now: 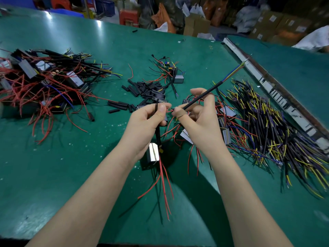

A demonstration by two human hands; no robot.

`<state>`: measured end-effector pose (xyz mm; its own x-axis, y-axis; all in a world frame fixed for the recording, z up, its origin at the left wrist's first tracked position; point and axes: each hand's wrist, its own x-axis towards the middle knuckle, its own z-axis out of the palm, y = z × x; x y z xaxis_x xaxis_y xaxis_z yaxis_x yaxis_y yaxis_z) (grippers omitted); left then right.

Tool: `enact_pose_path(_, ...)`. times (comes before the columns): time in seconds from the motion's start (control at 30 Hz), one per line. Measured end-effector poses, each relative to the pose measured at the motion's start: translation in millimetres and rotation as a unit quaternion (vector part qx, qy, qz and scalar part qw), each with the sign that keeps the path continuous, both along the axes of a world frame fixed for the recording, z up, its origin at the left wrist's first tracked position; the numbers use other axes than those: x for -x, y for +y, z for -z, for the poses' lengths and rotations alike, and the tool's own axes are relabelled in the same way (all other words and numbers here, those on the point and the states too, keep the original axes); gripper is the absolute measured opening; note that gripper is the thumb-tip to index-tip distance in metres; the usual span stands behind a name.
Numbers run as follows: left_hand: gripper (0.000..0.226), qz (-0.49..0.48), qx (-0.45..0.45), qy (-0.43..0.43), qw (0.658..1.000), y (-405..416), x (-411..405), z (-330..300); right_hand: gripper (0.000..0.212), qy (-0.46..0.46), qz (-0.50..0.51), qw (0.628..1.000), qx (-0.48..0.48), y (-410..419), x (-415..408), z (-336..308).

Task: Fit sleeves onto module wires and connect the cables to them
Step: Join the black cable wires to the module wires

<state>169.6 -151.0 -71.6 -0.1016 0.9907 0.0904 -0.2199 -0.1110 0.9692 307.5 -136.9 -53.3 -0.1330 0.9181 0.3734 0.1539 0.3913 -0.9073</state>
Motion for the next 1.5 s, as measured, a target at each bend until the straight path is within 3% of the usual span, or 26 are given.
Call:
enact_pose_path(0.43, 0.018, -0.027, -0.034, 0.062, 0.997, -0.9, 0.6, -3.7, 0.044, -0.062, -0.007, 0.997, -0.055, 2.0, 0.2, 3.9)
enact_pose_path(0.57, 0.017, -0.043, -0.028, 0.106, 0.993, -1.3, 0.0, -3.4, 0.045, -0.11, 0.038, 0.989, -0.09, 1.9, 0.2, 5.6)
enact_pose_path(0.77, 0.013, -0.055, 0.048, 0.142, 0.987, -0.3, -1.9, 1.3, 0.039, -0.187, 0.079, 0.971, -0.128, -2.1, 8.3, 11.4)
enact_pose_path(0.9, 0.022, -0.033, 0.018, 0.165, 0.986, -3.8, -2.9, -1.0, 0.043, -0.2, 0.095, 0.961, -0.165, -1.9, 7.3, 12.6)
enact_pose_path(1.0, 0.024, -0.035, -0.003, 0.18, 0.983, -4.6, -4.4, 0.6, 0.035, -0.17, 0.072, 0.973, -0.137, -0.8, 5.9, 10.1)
enact_pose_path(1.13, 0.024, -0.058, -0.007, 0.191, 0.98, -2.0, -4.7, 3.3, 0.037, -0.036, 0.004, 0.996, -0.087, 2.0, 0.1, 6.8)
enact_pose_path(1.27, 0.025, -0.103, -0.051, 0.277, 0.954, -1.7, -3.6, 5.6, 0.035, -0.002, -0.005, 0.997, -0.078, 2.6, 1.1, 7.6)
enact_pose_path(1.4, 0.03, -0.166, -0.134, 0.379, 0.9, -6.5, -6.8, 3.4, 0.035, -0.068, 0.033, 0.99, -0.12, 1.4, 2.2, 9.2)
enact_pose_path(1.5, 0.037, -0.155, -0.112, 0.365, 0.911, -6.0, -7.0, 3.7, 0.033, -0.144, 0.044, 0.969, -0.198, -2.2, 4.9, 13.0)
